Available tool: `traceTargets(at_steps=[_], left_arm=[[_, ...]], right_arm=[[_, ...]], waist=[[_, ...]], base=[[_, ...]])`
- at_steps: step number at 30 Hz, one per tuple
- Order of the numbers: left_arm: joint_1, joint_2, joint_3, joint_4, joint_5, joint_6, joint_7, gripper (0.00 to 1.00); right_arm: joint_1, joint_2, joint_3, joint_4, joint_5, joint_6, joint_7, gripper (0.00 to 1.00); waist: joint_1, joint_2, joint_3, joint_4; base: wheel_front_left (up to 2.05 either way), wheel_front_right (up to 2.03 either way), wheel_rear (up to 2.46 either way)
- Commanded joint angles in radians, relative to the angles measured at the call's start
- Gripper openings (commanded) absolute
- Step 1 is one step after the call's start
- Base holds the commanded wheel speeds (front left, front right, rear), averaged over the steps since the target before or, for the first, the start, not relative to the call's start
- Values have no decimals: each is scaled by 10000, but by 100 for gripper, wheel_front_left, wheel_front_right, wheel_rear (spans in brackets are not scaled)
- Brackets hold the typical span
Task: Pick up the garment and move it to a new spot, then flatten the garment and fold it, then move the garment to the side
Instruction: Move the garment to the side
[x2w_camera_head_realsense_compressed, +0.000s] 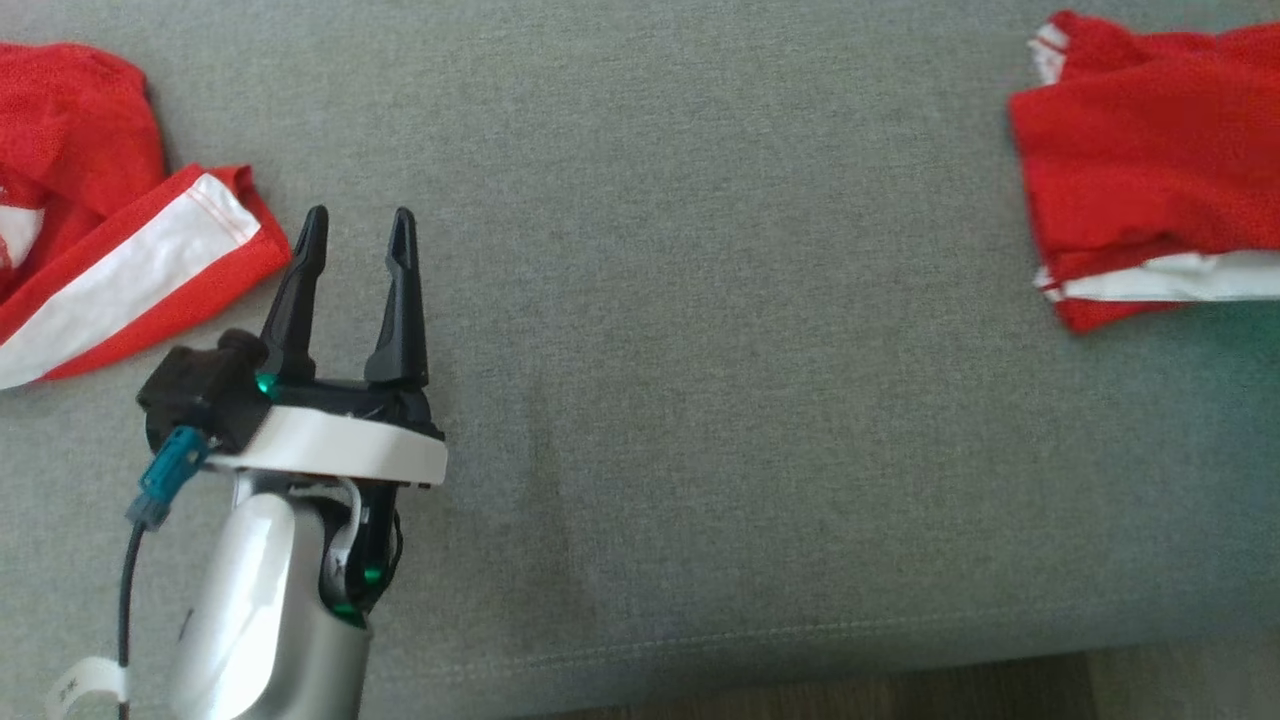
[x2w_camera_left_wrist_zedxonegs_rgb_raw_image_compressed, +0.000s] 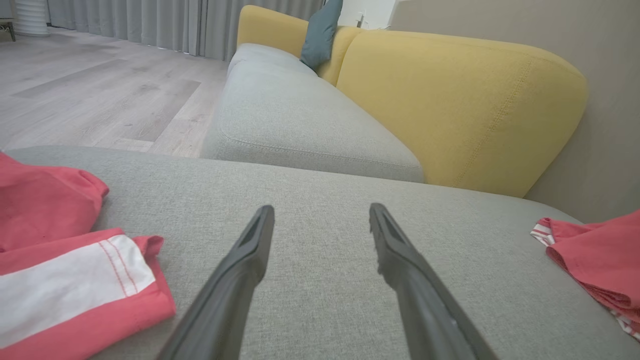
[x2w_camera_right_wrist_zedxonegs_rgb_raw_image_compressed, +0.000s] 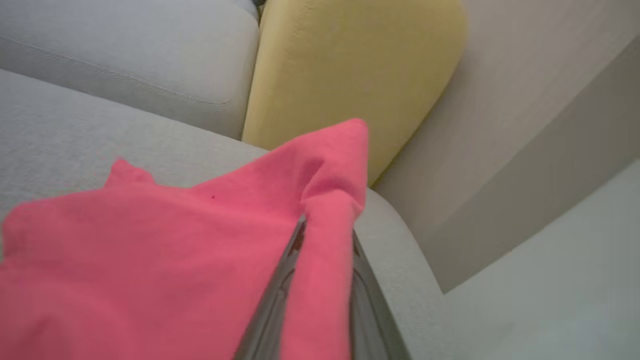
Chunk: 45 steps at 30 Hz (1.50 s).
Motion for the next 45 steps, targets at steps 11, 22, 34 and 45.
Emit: traceTargets(at_steps=[11, 22, 34, 45], left_arm=[[-173, 137, 440, -281, -43, -48, -51, 100], [-99, 137, 435, -198, -15, -45, -51, 100], [50, 137, 268, -43, -204, 14, -51, 100], [606, 137, 234, -91, -386, 224, -51, 100]], right_arm=[[-87, -239, -270, -837, 265, 65, 312, 0], [53, 107, -465, -1297, 521, 65, 382, 100], [365, 909, -375, -2240, 592, 65, -175, 100], [1609, 2944, 401, -3364, 889, 65, -557, 100]], waist=[[0, 0, 33, 129], [0, 0, -76, 34], [0, 0, -646, 98], [0, 0, -1852, 168]], base=[[0, 0, 0], [0, 0, 0], [0, 0, 0], [0, 0, 0]])
